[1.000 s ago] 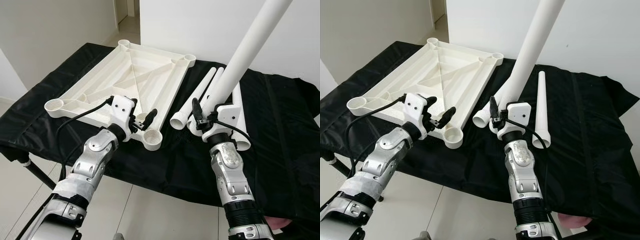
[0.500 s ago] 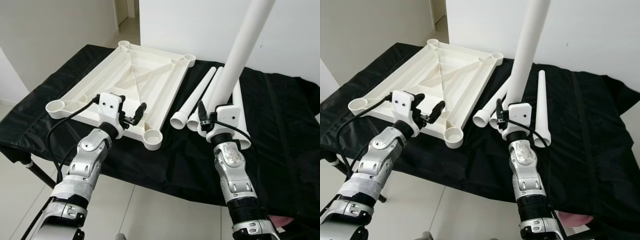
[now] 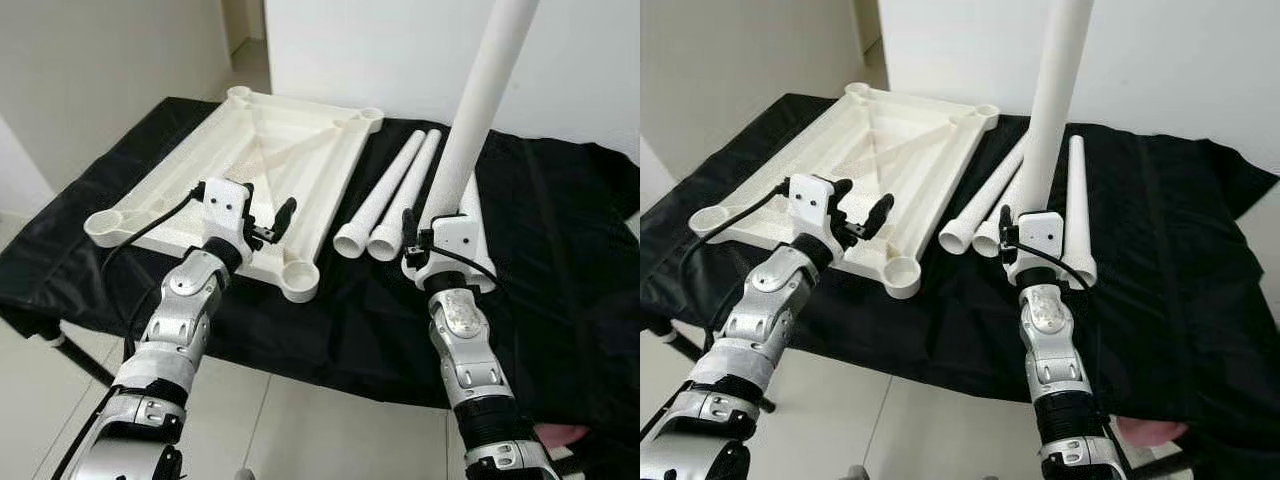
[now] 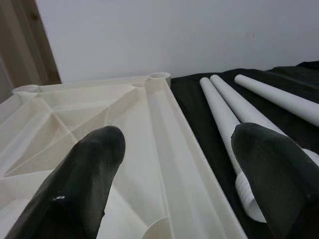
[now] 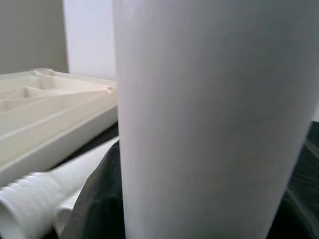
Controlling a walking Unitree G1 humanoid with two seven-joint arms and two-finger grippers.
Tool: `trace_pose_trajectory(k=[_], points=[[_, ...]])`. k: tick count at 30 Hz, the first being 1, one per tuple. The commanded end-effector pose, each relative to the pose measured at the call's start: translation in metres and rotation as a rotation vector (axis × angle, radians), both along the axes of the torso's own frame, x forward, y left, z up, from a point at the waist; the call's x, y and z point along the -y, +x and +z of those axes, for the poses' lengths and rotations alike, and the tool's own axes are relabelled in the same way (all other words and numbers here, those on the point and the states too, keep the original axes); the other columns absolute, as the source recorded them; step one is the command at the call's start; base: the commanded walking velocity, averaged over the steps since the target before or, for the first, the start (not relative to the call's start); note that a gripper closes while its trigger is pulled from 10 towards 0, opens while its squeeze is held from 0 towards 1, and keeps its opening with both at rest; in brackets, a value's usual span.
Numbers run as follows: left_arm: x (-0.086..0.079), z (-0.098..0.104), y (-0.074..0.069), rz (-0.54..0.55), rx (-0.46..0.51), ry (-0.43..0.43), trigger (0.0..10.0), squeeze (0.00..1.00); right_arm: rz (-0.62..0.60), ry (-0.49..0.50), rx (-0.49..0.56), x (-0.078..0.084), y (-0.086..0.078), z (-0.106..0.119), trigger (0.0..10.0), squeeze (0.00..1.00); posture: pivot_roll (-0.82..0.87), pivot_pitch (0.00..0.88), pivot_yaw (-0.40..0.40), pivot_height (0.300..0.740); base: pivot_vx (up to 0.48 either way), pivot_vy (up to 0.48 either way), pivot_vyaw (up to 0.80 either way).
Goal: Building children table
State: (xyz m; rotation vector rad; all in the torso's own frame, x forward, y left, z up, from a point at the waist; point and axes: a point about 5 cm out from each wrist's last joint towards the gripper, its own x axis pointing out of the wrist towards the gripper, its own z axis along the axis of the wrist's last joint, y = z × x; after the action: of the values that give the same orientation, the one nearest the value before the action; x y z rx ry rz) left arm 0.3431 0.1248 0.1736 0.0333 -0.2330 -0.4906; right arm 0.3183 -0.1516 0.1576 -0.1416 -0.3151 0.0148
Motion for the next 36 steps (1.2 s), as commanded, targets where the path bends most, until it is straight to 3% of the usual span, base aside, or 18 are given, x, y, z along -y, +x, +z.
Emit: trace_pose_trajectory(k=[1, 15, 25, 36], points=[[-0.012, -0.001, 0.003, 0.230, -0.010, -0.054, 10.0, 0.00, 0.002, -0.006, -0.012, 0.000, 0.002, -0.001, 10.0, 0.00, -0.04, 0.000, 0.047, 0.740, 0.000, 0.000, -0.77], [-0.021, 0.003, 0.004, 0.280, 0.003, -0.094, 10.0, 0.00, 0.019, -0.020, 0.009, -0.002, 0.006, 0.006, 10.0, 0.00, -0.04, 0.000, 0.024, 0.740, 0.000, 0.000, -0.74], [-0.026, 0.007, 0.004, 0.300, 0.015, -0.110, 10.0, 0.00, 0.047, -0.018, 0.046, -0.004, 0.006, 0.012, 10.0, 0.00, -0.03, 0.000, 0.014, 0.740, 0.000, 0.000, 0.00], [-0.028, 0.008, 0.003, 0.303, 0.016, -0.113, 10.0, 0.00, 0.061, -0.024, 0.052, -0.006, 0.006, 0.012, 10.0, 0.00, -0.02, 0.000, 0.009, 0.740, 0.000, 0.262, 0.00]])
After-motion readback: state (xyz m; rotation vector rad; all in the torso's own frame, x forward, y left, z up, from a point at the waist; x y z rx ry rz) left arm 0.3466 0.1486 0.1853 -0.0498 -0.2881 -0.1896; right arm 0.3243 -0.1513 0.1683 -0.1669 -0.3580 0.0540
